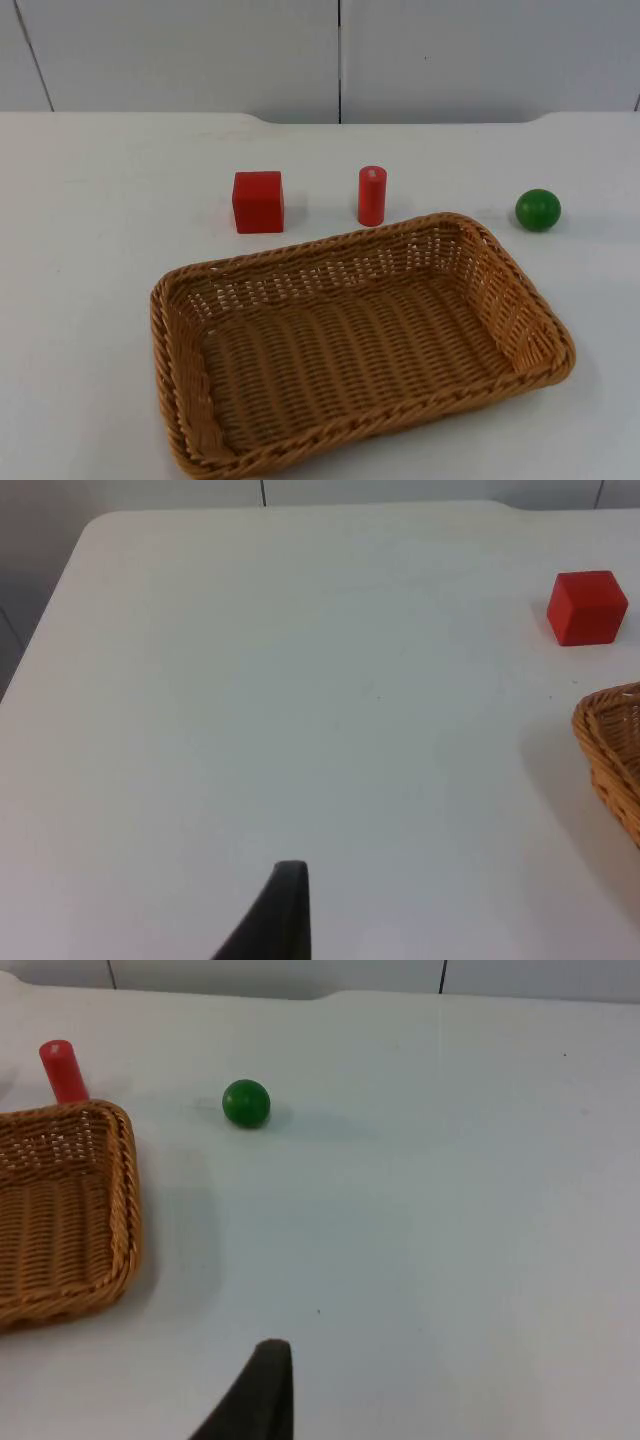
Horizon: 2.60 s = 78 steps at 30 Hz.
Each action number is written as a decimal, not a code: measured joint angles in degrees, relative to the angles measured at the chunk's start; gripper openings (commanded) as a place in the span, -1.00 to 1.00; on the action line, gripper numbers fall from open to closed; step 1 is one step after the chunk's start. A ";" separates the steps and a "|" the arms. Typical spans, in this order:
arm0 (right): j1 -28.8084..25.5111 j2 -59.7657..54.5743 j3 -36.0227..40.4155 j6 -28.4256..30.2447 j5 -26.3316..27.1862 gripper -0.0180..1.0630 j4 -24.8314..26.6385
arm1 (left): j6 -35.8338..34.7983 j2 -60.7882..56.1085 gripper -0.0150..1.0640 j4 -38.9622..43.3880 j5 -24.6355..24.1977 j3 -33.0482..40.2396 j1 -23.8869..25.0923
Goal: Pick up the basket with the left hand and place the object to the left of the red cylinder into the basket with the right hand.
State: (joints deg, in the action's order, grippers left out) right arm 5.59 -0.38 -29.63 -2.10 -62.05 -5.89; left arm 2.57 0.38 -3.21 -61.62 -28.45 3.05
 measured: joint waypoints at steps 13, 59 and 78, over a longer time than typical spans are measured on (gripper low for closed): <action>0.00 -18.14 -8.30 0.00 7.27 0.98 0.23 | 0.00 16.50 0.97 -2.86 2.40 -6.63 0.00; 0.00 -62.26 -19.04 0.00 12.67 0.98 2.95 | 5.62 69.12 0.97 -16.10 11.44 -18.56 -0.25; 0.00 -62.26 -19.04 0.00 13.49 0.98 2.95 | 3.19 99.04 0.96 -23.20 30.81 -18.69 -18.07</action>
State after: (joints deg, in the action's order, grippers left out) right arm 5.59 -62.64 -48.67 -2.10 -48.55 -2.93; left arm 5.76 99.41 -26.41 -30.82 -47.14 -15.01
